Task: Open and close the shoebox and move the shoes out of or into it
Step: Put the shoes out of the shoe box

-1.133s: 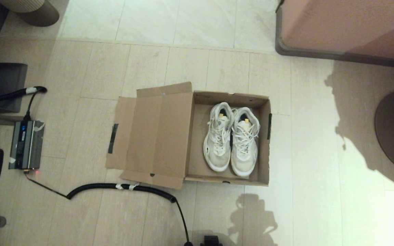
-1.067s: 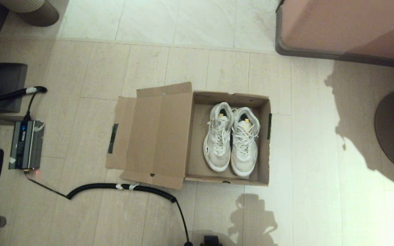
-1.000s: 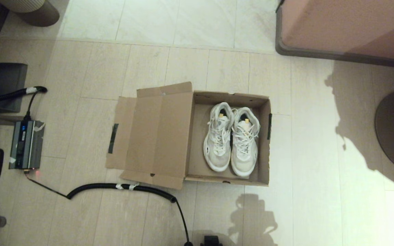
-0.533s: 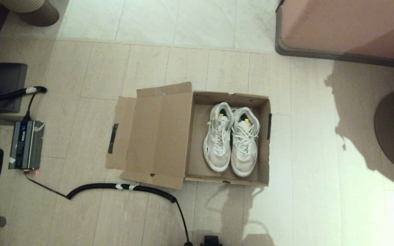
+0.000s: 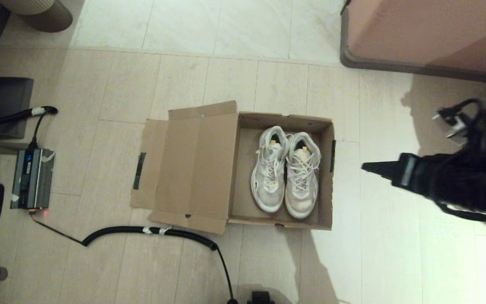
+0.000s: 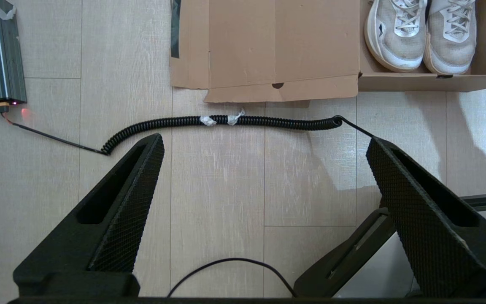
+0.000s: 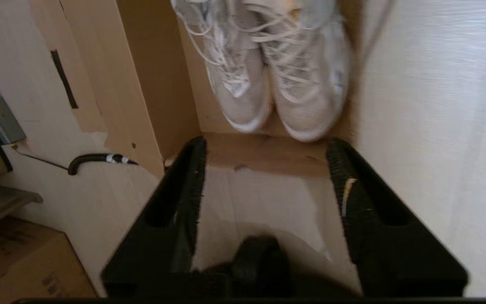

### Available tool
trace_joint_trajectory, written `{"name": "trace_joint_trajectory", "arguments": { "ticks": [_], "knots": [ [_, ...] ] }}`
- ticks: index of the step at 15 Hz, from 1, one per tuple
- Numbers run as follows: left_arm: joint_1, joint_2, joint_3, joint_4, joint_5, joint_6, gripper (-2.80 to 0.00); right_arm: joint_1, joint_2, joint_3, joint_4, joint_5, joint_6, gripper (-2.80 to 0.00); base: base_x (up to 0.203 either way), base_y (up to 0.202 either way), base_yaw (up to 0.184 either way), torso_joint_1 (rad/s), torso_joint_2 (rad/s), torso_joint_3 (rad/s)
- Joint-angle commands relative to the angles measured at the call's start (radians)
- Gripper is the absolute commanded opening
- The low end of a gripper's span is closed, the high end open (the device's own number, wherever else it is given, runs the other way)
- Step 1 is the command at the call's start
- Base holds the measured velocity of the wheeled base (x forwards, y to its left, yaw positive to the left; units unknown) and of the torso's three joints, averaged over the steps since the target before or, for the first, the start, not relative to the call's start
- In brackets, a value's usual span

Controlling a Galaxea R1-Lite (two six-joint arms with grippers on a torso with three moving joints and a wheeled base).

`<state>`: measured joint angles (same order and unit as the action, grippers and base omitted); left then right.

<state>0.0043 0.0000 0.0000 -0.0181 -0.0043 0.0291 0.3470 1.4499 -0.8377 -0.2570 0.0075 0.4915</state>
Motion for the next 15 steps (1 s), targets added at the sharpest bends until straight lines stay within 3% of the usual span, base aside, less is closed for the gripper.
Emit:
{"name": "trace_joint_trajectory", "arguments": {
  "ticks": [1, 5, 8, 15],
  "knots": [
    [0.000, 0.002, 0.008, 0.000, 0.001, 0.000, 0.00, 0.084, 0.262, -0.020, -0.143, -0.051, 0.008, 0.00, 0.000, 0.000, 0.000, 0.000, 0.00, 0.000],
    [0.000, 0.002, 0.008, -0.001, 0.001, 0.000, 0.00, 0.170, 0.518, -0.154, -0.350, -0.182, -0.004, 0.00, 0.000, 0.000, 0.000, 0.000, 0.00, 0.000],
    [0.000, 0.002, 0.008, 0.000, 0.000, 0.000, 0.00, 0.179, 0.660, -0.309, -0.374, -0.228, -0.029, 0.00, 0.000, 0.000, 0.000, 0.000, 0.00, 0.000],
    [0.000, 0.002, 0.008, 0.000, 0.000, 0.000, 0.00, 0.172, 0.873, -0.634, -0.415, -0.332, -0.216, 0.00, 0.000, 0.000, 0.000, 0.000, 0.00, 0.000]
  ]
}}
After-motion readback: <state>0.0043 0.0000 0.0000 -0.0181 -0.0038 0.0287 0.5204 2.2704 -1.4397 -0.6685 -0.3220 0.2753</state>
